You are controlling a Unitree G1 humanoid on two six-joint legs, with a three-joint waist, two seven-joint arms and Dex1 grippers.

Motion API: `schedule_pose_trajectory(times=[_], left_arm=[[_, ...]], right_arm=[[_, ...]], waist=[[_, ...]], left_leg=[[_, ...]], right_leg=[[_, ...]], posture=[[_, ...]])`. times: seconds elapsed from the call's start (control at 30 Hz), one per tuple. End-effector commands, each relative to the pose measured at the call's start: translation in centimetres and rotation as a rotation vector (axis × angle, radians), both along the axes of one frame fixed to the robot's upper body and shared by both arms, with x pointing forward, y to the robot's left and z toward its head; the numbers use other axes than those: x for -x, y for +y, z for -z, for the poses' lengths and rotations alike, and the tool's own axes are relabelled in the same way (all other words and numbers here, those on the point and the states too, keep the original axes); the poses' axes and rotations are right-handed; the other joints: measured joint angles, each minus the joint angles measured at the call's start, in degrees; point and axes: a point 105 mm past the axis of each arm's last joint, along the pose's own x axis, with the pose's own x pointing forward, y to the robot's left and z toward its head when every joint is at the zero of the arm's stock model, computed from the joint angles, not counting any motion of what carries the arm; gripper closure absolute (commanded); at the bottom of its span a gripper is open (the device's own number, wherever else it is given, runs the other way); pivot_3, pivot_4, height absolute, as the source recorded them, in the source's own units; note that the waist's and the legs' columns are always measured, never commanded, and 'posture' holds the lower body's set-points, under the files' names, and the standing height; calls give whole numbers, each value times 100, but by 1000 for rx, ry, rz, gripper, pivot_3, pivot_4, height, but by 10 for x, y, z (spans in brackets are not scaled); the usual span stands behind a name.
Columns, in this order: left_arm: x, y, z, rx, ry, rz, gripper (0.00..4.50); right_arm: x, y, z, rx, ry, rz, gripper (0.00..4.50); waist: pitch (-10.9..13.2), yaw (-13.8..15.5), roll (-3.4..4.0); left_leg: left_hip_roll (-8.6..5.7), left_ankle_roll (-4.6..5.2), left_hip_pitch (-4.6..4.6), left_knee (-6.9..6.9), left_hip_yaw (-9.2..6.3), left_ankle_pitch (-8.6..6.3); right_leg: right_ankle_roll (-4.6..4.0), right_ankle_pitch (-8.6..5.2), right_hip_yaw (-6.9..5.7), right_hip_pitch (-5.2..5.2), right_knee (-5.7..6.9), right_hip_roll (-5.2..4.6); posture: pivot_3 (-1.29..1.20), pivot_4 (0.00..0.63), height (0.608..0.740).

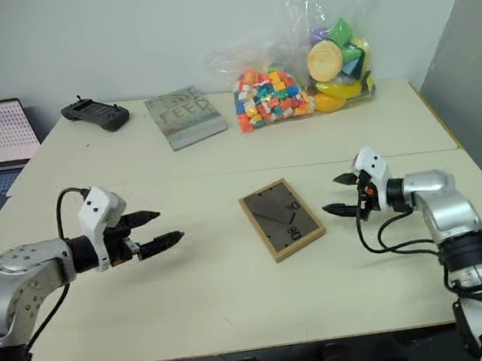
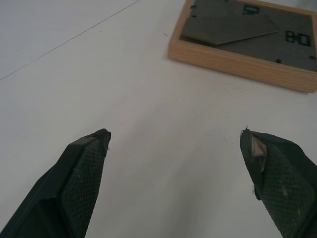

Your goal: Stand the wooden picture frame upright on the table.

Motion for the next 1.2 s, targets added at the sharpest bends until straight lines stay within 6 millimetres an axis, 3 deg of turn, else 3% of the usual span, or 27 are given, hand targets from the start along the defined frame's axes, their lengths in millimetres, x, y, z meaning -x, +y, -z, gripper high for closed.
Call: schedule_pose_trajectory(times=[0.03,0.27,0.3,0.4,0.67,0.93,1.0,1.2], left_arm=[[-6,-2,-8,-21,-44,14,0],[-11,-12,-6,8,-61,-4,0],[-13,-14,-3,24,-57,-15,174],[-15,-26,5,49,-59,-25,695],[-27,-73,42,85,-53,-48,2582],[-55,-90,59,85,-63,-112,4285],[-59,-93,58,93,-70,-104,4491],[-74,-94,54,75,-99,-117,4491]], right_arm=[[-4,-3,-5,32,-17,-26,18],[-21,0,-4,60,-65,21,18],[-25,0,-1,59,-70,42,1],[-35,2,6,59,-73,86,487],[-53,19,29,99,-111,156,2607],[-23,51,50,110,-70,-31,4472],[-16,58,50,102,-64,-65,4500],[6,76,43,81,-45,-155,4500]], waist=[[1,-1,-1],[4,-8,0],[4,-7,0],[4,-5,0],[5,-3,-1],[4,1,-1],[4,0,-1],[4,-14,-1]], left_leg=[[0,0,-1,1,0,0],[1,-3,-6,1,3,1],[1,-4,-4,1,3,1],[1,-11,-4,2,4,5],[0,-27,-6,7,9,14],[0,-27,-5,9,9,14],[-1,-27,-6,10,11,14],[1,-28,-5,9,7,15]], right_leg=[[0,0,-1,0,0,0],[0,0,4,-6,-1,-1],[0,0,5,-6,0,-1],[0,0,5,-5,2,-1],[0,2,9,-5,3,-2],[0,2,6,-5,5,-2],[1,2,8,-5,4,-3],[1,2,5,-7,7,-1]], posture=[[0,150,740],[0,150,740],[0,150,740],[0,150,740],[0,150,740],[0,150,740],[0,150,740],[0,150,740]])
